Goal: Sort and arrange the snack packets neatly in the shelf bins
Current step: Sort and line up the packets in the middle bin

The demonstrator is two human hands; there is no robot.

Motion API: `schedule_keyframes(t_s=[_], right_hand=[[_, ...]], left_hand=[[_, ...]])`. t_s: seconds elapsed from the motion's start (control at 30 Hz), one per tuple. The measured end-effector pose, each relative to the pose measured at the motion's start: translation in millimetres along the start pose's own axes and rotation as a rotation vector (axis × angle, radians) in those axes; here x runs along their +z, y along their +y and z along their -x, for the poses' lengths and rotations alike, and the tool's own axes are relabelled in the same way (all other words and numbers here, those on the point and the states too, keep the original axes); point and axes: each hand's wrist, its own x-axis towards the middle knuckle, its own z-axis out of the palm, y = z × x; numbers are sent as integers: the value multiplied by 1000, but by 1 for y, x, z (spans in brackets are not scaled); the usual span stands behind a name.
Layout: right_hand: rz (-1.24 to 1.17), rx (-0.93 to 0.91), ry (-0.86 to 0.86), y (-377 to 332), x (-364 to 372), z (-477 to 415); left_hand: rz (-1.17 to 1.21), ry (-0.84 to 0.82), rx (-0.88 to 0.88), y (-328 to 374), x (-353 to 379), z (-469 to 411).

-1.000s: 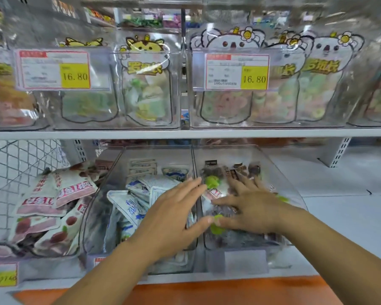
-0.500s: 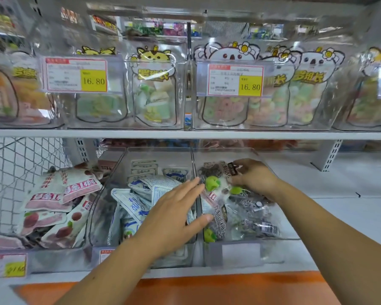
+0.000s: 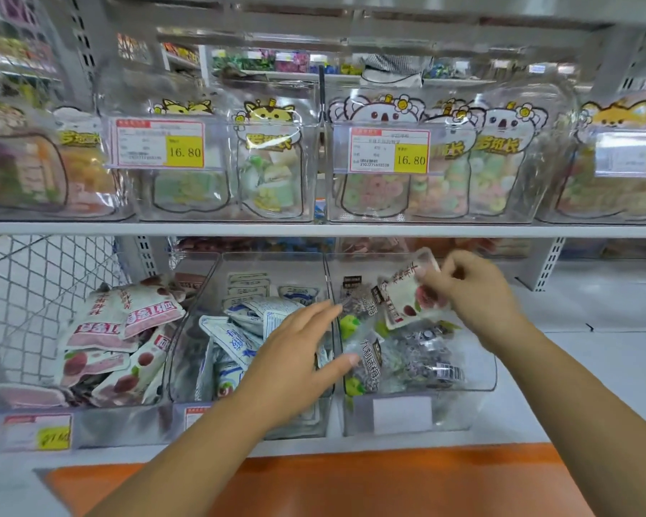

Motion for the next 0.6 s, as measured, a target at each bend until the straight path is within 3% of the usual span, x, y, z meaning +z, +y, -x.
schedule_keyframes(t_s=[0.1,0.2,0.3,0.37,0.47,0.6], right_hand=[[-233,33,0,-9,-2,23],[-438,77,-151,-19,11,41],[-409,62,-230,-24,36,55],[-255,-9,-260,-25,51,61],[-53,-122,-250,-23,64,63],[32,-137,-264,-20,76,64]], left_hand=[[188,21,-55,14,-6,1],[462,55,-131,21,-16,6],[798,87,-274,15,-30,11],[909,166,-367,5,-41,16],[878,421,-502,-15,-65,24],[642,764,-620,-60,-98,38]])
